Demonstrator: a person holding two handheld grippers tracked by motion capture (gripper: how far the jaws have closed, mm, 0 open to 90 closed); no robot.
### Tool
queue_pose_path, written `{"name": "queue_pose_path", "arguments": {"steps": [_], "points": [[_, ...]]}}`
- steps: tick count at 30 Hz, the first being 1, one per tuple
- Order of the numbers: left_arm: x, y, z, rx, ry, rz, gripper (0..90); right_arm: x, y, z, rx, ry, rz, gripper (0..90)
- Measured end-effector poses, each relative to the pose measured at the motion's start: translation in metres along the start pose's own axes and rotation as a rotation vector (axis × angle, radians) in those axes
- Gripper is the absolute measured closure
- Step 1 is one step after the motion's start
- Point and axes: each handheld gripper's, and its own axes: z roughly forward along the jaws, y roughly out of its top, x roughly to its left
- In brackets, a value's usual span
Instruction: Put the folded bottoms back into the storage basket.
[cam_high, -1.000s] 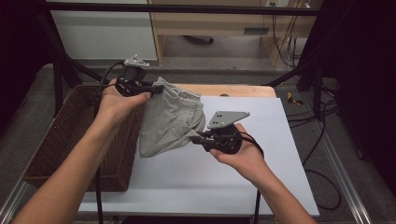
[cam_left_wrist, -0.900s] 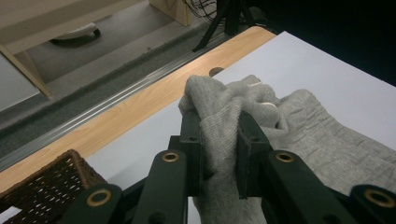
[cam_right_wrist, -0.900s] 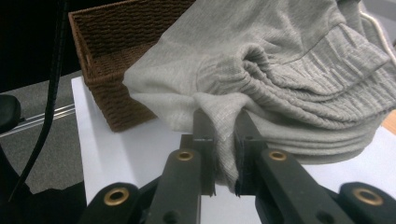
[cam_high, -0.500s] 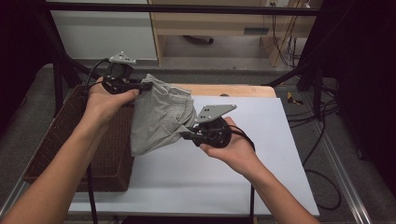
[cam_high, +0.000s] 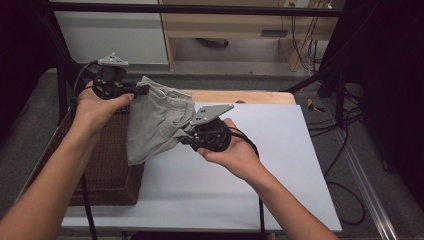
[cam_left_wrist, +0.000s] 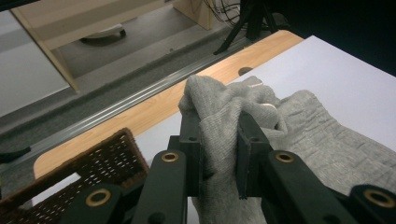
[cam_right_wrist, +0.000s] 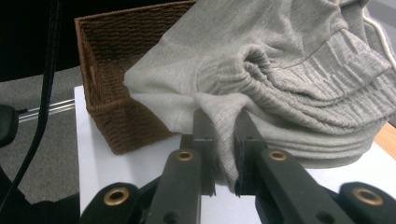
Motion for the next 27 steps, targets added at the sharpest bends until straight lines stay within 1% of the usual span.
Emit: {"name": "queue_pose_path", "arguments": {"steps": [5,9,16,20,27], "points": [[0.009,-0.003,-0.007,-0.005,0.017,-0.009,75.9,0.002,0.009,0.010,0.003,0.006,-0.009,83.1],[0.016,-0.006,-0.011,-0.009,0.029,-0.019,75.8,0.003,0.015,0.019,0.005,0.012,-0.007,83.1],[0.029,-0.012,-0.018,-0.014,0.046,-0.039,75.8,0.004,0.024,0.031,0.006,0.019,-0.011,83.1],[0.034,-0.013,-0.020,-0.014,0.052,-0.040,75.7,0.004,0.027,0.038,0.008,0.023,-0.018,83.1],[0.039,-0.016,-0.022,-0.016,0.065,-0.046,75.6,0.004,0.031,0.047,0.012,0.028,-0.017,83.1]]}}
